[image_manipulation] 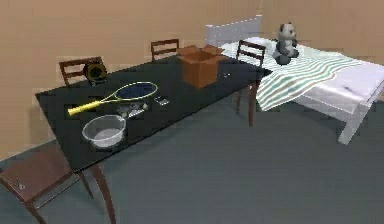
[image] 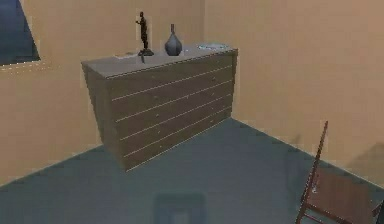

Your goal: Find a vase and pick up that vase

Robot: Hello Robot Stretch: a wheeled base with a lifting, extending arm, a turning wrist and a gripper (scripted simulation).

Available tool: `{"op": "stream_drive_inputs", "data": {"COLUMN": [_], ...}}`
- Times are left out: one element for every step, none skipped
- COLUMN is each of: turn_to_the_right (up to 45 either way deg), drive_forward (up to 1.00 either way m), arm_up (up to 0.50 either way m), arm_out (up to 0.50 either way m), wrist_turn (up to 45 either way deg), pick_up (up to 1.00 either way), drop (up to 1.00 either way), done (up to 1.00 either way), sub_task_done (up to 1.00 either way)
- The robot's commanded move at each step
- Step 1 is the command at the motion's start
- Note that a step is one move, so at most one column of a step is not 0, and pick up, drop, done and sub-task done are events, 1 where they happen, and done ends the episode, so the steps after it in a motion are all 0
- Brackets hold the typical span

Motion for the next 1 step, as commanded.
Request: {"op": "stream_drive_inputs", "data": {"turn_to_the_right": [0.0], "drive_forward": [0.2], "arm_up": [0.0], "arm_out": [0.0], "wrist_turn": [0.0], "pick_up": [0.0], "drop": [0.0], "done": [0.0], "sub_task_done": [0.0]}}
